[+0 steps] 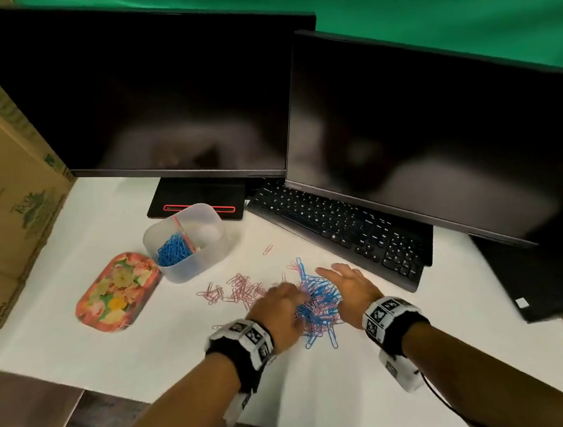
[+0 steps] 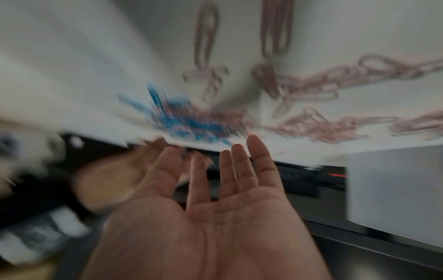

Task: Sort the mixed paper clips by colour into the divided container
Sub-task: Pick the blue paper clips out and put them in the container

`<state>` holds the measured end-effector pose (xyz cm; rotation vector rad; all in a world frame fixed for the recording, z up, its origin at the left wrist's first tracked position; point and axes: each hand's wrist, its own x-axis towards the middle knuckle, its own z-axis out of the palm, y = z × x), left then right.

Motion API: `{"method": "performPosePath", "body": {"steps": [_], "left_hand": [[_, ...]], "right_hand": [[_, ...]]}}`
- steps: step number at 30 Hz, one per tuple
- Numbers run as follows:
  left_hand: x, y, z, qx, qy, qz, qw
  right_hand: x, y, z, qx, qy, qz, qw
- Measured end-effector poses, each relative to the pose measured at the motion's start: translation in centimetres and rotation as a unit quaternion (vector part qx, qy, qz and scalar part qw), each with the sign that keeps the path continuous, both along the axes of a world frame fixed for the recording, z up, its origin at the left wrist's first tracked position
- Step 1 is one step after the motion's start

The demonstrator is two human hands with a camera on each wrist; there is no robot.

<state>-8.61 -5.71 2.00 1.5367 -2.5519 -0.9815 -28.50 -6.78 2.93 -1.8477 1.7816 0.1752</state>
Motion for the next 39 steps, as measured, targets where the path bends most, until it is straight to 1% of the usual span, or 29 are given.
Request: {"method": "performPosePath", "body": {"steps": [2, 4, 6, 10, 13, 15, 19, 21, 23, 25, 28, 31, 33, 36, 39], "left_hand": [[-0.6, 1.1, -1.2, -0.006, -0.082, -0.086, 0.993], [-0.3, 1.5, -1.9, -0.021, -0.123, -0.116, 0.985], [0.4, 1.1, -2.2, -0.027, -0.135, -0.102, 0.985], [2.4, -0.5, -1.9, -0.010, -0.156, -0.052, 0.986], [2.9, -1.3, -1.6, -0.012, -0.161, -0.020, 0.987], [2.3, -1.4, -1.1, -0.024, -0.145, -0.006, 0.989], [-0.3, -1.2, -0.8, -0.055, -0.117, -0.057, 0.990], [-1.5, -1.0, -1.1, -0.061, -0.123, -0.096, 0.986], [-2.2, -0.8, -1.5, -0.058, -0.140, -0.123, 0.981], [-2.1, -0.8, -1.6, -0.044, -0.143, -0.112, 0.982], [-0.6, -1.4, -1.3, -0.020, -0.145, -0.082, 0.986], [1.1, -2.1, -1.2, -0.015, -0.163, -0.067, 0.984], [1.5, -2.4, -1.2, -0.018, -0.157, -0.048, 0.986], [0.9, -2.6, -1.0, -0.038, -0.142, -0.037, 0.989], [-0.4, -2.3, -0.9, -0.033, -0.141, -0.055, 0.988]], "right_hand": [[0.1, -0.7, 0.0, 0.010, 0.033, 0.041, 0.999], [-0.3, -1.0, -0.3, 0.005, 0.055, 0.064, 0.996], [-0.8, -1.1, -0.7, -0.006, 0.058, 0.053, 0.997], [-0.9, -1.1, -1.3, -0.032, 0.037, -0.018, 0.999], [-0.6, -0.9, -1.8, -0.004, 0.020, -0.042, 0.999], [-0.6, -1.1, -2.0, 0.006, 0.008, -0.051, 0.999], [-0.6, -2.0, -1.5, -0.008, 0.010, -0.081, 0.997], [-0.5, -2.2, -1.4, -0.015, 0.014, -0.064, 0.998], [0.0, -2.1, -1.3, -0.001, 0.015, -0.037, 0.999], [0.2, -2.0, -1.5, 0.009, 0.022, -0.018, 1.000], [-0.1, -2.0, -1.5, -0.001, 0.047, 0.003, 0.999], [-0.5, -2.1, -1.2, -0.003, 0.070, 0.026, 0.997], [-0.3, -2.6, -0.8, -0.010, 0.075, 0.036, 0.996], [0.8, -3.7, -0.5, -0.023, 0.077, 0.038, 0.996], [2.0, -4.1, -0.9, -0.020, 0.110, 0.082, 0.990]]}}
